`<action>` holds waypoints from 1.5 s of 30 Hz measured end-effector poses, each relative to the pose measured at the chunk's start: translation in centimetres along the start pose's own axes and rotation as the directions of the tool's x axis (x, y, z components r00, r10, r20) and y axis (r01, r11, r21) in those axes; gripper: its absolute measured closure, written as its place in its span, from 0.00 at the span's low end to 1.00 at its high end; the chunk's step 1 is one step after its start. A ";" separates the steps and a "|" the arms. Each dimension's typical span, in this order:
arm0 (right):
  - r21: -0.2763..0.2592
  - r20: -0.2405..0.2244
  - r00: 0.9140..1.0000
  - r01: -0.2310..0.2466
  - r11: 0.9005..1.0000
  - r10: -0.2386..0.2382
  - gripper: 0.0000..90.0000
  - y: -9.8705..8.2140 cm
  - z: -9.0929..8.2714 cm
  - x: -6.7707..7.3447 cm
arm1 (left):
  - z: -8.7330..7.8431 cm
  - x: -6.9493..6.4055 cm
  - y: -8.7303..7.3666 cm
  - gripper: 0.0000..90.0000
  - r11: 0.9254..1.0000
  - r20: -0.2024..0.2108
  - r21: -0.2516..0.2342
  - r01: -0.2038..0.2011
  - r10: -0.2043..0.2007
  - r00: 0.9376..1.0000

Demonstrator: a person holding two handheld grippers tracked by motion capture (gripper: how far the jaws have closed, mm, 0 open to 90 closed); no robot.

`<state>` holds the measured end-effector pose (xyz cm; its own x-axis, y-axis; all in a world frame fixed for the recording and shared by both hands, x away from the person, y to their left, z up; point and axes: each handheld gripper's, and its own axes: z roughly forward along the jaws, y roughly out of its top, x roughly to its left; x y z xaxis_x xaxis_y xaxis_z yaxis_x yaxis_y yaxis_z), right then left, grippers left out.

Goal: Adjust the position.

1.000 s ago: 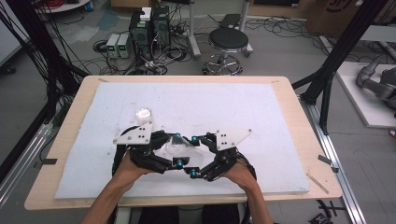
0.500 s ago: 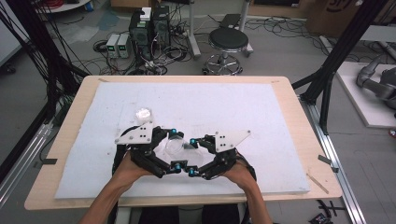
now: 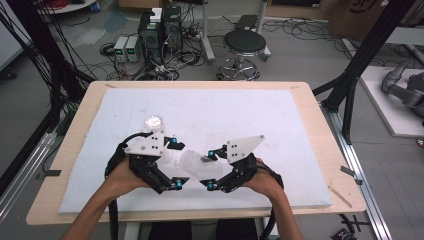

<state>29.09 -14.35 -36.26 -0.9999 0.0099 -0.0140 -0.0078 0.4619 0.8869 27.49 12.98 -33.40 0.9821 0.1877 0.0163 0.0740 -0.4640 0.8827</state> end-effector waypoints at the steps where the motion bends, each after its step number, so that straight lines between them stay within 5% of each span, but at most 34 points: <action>1: 0.000 0.000 1.000 0.000 1.000 0.000 0.37 0.0 0.0 0.0 | 0.0 0.0 0.0 0.09 1.000 0.000 0.000 0.000 0.000 1.000; 4: 0.113 -0.023 1.000 0.002 0.994 0.001 0.37 1.1 -0.1 0.0 | -0.2 0.0 0.8 0.09 0.993 0.021 0.121 -0.014 0.012 1.000; 9: 0.297 -0.045 0.999 0.021 0.955 -0.007 0.38 2.9 0.1 -0.2 | -0.1 -0.1 1.7 0.11 0.962 0.035 0.270 -0.050 0.042 0.999; 14: 0.404 -0.059 0.998 0.018 0.915 0.006 0.38 4.1 0.3 -0.5 | 0.3 0.1 1.8 0.11 0.949 0.044 0.311 -0.046 0.034 0.998; 18: 0.433 -0.061 0.998 0.018 0.901 0.010 0.38 4.3 0.5 -0.6 | 0.7 0.1 2.0 0.12 0.946 0.051 0.320 -0.046 0.032 0.998; 25: 0.443 -0.069 0.998 0.019 0.896 0.013 0.38 4.2 0.9 -0.6 | 1.8 0.0 2.5 0.13 0.945 0.074 0.319 -0.072 0.051 0.996; 35: 0.440 -0.068 0.998 0.019 0.898 0.012 0.38 4.2 1.0 -0.7 | 2.9 -0.1 2.8 0.31 0.939 0.111 0.332 -0.086 0.052 0.992; 45: 0.450 -0.076 0.997 0.025 0.892 0.010 0.38 4.2 1.1 -0.6 | 3.1 -0.2 2.7 0.46 0.938 0.096 0.334 -0.091 0.062 0.993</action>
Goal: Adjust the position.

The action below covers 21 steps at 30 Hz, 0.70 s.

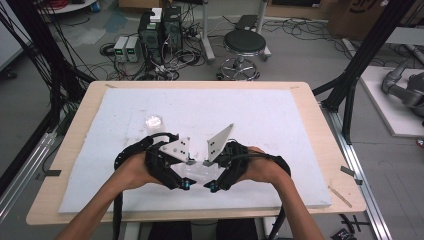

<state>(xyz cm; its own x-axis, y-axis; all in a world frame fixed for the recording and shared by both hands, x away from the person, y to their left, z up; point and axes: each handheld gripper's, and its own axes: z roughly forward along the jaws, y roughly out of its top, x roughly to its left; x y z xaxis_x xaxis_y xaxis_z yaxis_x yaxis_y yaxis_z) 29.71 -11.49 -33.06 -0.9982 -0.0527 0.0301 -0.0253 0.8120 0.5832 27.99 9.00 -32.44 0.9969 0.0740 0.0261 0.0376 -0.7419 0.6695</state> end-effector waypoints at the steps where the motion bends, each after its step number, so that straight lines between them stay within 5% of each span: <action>1: -0.002 0.001 1.000 -0.002 1.000 0.002 0.38 0.0 0.0 0.0 | 0.0 0.0 0.0 0.46 1.000 -0.001 0.000 -0.001 0.001 1.000; 7: 0.000 0.001 1.000 0.006 1.000 -0.006 0.38 0.0 0.1 -0.1 | 0.0 0.0 -0.1 0.46 1.000 -0.004 0.003 0.003 -0.003 1.000; 11: -0.017 -0.007 1.000 0.018 1.000 -0.018 0.21 0.0 0.3 -0.1 | 0.0 0.0 -0.1 0.46 1.000 -0.009 0.001 0.009 -0.009 1.000; 19: -0.094 0.017 1.000 0.022 0.995 -0.020 0.17 -0.2 -0.2 -0.2 | -0.1 0.0 -0.4 0.46 1.000 -0.008 -0.008 0.009 -0.009 1.000; 21: -0.133 0.036 0.999 0.025 0.991 -0.021 0.16 -0.2 -0.5 -0.2 | 0.0 0.1 -1.0 0.46 0.999 -0.009 -0.041 0.023 -0.024 1.000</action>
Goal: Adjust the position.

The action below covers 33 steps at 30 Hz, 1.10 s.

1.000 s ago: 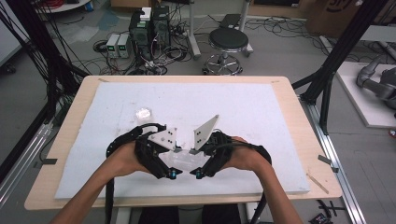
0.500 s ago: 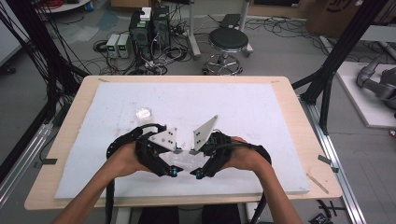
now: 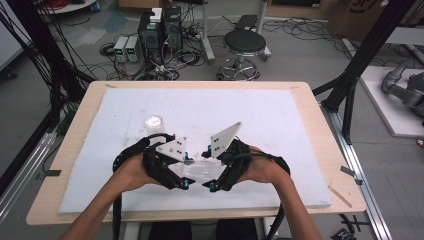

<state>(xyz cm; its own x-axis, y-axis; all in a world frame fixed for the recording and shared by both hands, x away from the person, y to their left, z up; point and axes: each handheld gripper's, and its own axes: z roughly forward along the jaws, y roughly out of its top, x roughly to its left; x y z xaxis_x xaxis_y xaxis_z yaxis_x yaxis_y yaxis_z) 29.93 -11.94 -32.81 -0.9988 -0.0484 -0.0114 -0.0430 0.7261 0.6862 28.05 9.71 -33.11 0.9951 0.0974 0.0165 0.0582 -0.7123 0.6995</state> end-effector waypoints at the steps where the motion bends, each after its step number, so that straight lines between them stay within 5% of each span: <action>1: 0.000 0.000 1.000 0.000 1.000 0.000 0.16 0.0 0.0 0.0 | 0.1 0.0 -0.4 0.46 1.000 -0.003 -0.022 0.011 -0.011 1.000; 4: -0.106 0.019 1.000 -0.010 0.994 0.012 0.16 -0.4 -0.9 -0.1 | 0.5 -0.1 -1.7 0.46 0.998 -0.014 -0.063 0.023 -0.024 1.000; 8: -0.161 0.042 0.999 -0.016 0.987 0.023 0.16 -1.0 -1.5 -0.1 | 0.3 -0.2 -3.1 0.46 0.989 -0.027 -0.137 0.048 -0.053 0.998; 12: -0.219 0.064 0.997 -0.027 0.975 0.042 0.16 -1.7 -2.3 0.0 | 0.2 -0.3 -4.1 0.46 0.974 -0.043 -0.218 0.056 -0.067 0.997; 15: -0.259 0.067 0.996 -0.036 0.965 0.055 0.16 -2.1 -2.7 0.1 | 0.4 -0.3 -4.8 0.46 0.955 -0.040 -0.289 0.064 -0.079 0.996; 19: -0.332 0.076 0.994 -0.049 0.942 0.079 0.16 -2.9 -3.3 0.2 | 0.9 -0.4 -5.9 0.46 0.919 -0.029 -0.388 0.074 -0.092 0.995; 20: -0.369 0.078 0.993 -0.055 0.928 0.090 0.16 -3.3 -3.6 0.3 | 0.9 -0.4 -6.2 0.46 0.907 -0.031 -0.414 0.076 -0.098 0.995; 21: -0.369 0.078 0.993 -0.055 0.928 0.090 0.16 -3.3 -3.6 0.3 | 1.0 -0.4 -6.4 0.46 0.896 -0.031 -0.437 0.077 -0.101 0.994; 27: -0.462 0.084 0.991 -0.058 0.885 0.108 0.16 -4.5 -3.8 0.6 | 0.9 -0.2 -7.3 0.46 0.811 0.000 -0.579 0.089 -0.109 0.994; 30: -0.508 0.069 0.990 -0.075 0.858 0.127 0.16 -5.2 -3.6 0.8 | 0.9 -0.1 -7.3 0.46 0.803 0.000 -0.590 0.083 -0.102 0.995; 33: -0.516 0.069 0.989 -0.074 0.853 0.127 0.16 -5.4 -3.4 0.9 | 0.8 -0.1 -7.3 0.46 0.787 0.005 -0.611 0.084 -0.102 0.995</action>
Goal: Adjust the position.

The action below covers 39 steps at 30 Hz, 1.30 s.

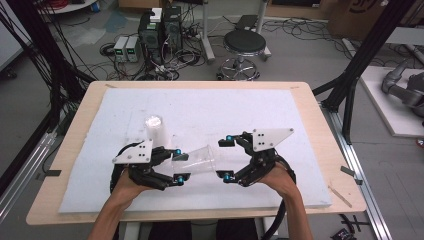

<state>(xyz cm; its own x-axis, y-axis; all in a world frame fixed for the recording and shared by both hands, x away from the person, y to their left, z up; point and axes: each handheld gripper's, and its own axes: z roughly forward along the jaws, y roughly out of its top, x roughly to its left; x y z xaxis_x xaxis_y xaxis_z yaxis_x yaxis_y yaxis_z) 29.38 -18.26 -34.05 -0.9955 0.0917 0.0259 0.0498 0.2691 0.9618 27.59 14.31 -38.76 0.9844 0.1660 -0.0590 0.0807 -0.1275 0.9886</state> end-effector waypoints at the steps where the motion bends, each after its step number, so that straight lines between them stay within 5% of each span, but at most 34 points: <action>1: -0.003 -0.001 1.000 -0.001 1.000 0.001 0.16 -0.1 0.0 0.0 | 0.0 0.0 0.0 0.46 1.000 0.004 -0.007 0.003 -0.003 1.000; 13: -0.035 -0.014 1.000 -0.012 0.999 0.012 0.16 -1.0 0.3 0.1 | 0.5 0.1 0.2 0.46 0.997 0.032 -0.075 0.009 -0.006 0.999; 39: -0.066 -0.072 0.997 -0.025 0.997 0.020 0.17 -1.3 2.4 0.0 | 1.7 -0.2 0.8 0.46 0.998 0.061 -0.066 -0.013 0.017 0.998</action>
<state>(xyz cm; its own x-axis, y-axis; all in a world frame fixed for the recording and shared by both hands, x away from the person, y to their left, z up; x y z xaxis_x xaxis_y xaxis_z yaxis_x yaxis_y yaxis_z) 29.46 -16.29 -35.95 -0.9975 0.0278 0.0648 0.0691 0.2026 0.9768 27.70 12.50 -38.20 0.9933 0.1038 -0.0505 0.0574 -0.0647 0.9963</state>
